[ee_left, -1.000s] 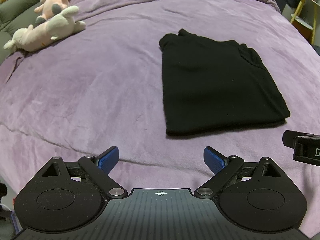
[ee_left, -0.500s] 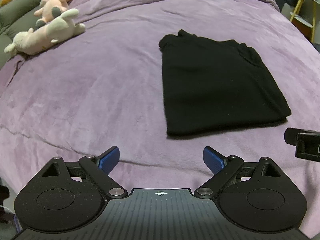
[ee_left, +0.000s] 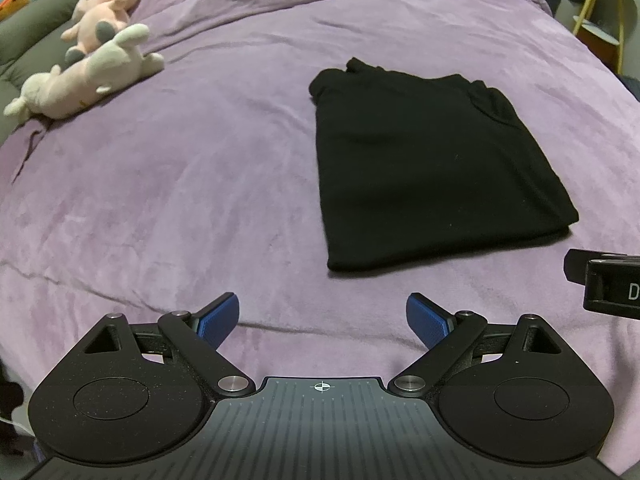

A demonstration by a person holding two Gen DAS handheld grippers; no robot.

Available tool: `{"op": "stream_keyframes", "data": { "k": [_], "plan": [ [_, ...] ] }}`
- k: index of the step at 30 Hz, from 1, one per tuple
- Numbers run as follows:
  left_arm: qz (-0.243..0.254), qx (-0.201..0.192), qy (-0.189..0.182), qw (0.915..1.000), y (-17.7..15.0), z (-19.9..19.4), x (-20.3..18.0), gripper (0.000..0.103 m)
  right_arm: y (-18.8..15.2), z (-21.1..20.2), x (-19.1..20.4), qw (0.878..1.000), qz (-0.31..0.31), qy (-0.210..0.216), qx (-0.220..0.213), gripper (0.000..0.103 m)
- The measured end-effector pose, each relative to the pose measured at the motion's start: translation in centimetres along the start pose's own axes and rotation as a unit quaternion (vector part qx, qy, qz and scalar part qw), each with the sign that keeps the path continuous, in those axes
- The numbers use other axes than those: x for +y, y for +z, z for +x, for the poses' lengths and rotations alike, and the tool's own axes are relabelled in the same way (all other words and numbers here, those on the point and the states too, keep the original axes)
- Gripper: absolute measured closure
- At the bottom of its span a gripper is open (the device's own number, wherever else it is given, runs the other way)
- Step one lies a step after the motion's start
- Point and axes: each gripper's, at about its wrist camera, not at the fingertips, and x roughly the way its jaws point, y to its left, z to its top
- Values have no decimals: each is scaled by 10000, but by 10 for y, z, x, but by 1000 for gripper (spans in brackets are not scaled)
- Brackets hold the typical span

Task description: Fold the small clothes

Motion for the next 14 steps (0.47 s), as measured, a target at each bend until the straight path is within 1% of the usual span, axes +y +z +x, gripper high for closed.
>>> {"op": "stream_keyframes", "data": {
  "k": [9,14],
  "plan": [
    [108,-27,-34,9999,-1,-1,-2,8,0,0,-1,10000,-8,-16,-7,5],
    [69,-25,-104,9999,-2,-2,-2,8,-1,-1,-1,10000,12,-39,-24,5]
  ]
}}
